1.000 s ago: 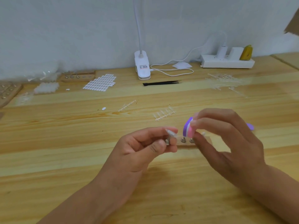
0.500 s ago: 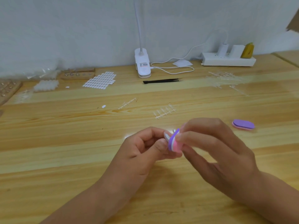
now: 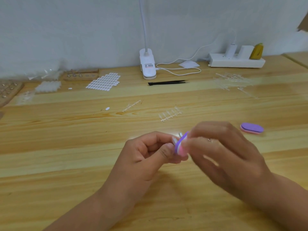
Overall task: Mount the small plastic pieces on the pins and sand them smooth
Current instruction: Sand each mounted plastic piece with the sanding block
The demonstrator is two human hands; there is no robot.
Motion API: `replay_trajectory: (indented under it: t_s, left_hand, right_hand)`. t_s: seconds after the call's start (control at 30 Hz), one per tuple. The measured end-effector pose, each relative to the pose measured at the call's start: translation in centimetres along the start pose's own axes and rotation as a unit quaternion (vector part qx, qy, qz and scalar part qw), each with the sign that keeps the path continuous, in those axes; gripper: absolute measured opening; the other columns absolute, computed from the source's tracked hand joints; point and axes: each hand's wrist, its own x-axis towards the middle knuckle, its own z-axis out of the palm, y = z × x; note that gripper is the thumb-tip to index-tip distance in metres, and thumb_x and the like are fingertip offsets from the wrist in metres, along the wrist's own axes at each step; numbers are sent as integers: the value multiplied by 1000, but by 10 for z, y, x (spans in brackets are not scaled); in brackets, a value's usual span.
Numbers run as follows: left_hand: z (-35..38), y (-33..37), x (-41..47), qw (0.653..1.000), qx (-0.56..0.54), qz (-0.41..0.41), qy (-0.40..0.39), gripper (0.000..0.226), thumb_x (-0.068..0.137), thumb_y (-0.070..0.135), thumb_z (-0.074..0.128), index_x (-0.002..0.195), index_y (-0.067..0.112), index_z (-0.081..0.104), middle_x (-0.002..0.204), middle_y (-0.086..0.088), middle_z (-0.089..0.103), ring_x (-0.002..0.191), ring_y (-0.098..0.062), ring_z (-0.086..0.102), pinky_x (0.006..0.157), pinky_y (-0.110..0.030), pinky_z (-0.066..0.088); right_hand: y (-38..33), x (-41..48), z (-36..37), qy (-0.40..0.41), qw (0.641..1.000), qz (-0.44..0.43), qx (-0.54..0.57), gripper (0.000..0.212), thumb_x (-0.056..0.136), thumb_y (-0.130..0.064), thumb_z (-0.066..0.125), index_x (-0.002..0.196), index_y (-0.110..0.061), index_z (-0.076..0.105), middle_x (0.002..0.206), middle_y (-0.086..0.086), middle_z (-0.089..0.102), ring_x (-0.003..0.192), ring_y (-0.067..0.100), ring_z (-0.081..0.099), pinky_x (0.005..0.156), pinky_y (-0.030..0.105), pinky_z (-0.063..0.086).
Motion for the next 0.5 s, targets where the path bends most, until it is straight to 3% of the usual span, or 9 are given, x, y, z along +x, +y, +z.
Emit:
replay_trajectory:
  t_s: [0.1,0.23,0.33,0.4,0.5]
  left_hand:
    - [-3,0,2,1000,-4,9,12,12,87,14,66,88,4,73,87,-12,75,81,-26,74,74,-25,57]
    - [-11,0,11,995,45,40,77,11,89,13,62,88,11,72,89,-8,76,83,-22,74,75,-21,56]
    - [-16,-3,20,982,149,64,100,11,91,8,64,88,17,71,91,0,75,87,-13,72,78,-18,53]
    - [-16,-7,26,959,256,78,95,18,90,10,68,84,27,71,91,11,71,85,-8,64,72,-16,47]
    - [-14,-14,32,942,322,59,65,18,87,15,71,80,32,71,85,15,66,75,-7,51,68,-26,44]
  right_hand:
    - [15,2,-4,24,997,65,-36,17,90,3,68,102,-7,74,100,9,66,94,19,62,85,27,50]
    - [17,3,-3,49,994,97,-28,23,89,0,68,106,-14,67,101,2,63,94,14,59,89,14,43]
    - [15,2,1,39,994,94,-27,17,88,1,68,102,-8,73,100,6,65,94,18,61,87,24,48]
    - [16,2,2,32,994,96,-30,16,88,3,68,101,-5,73,98,8,66,91,22,63,85,30,49]
    - [17,1,5,27,993,113,-24,16,86,4,68,100,-3,72,96,8,66,88,26,64,83,34,50]
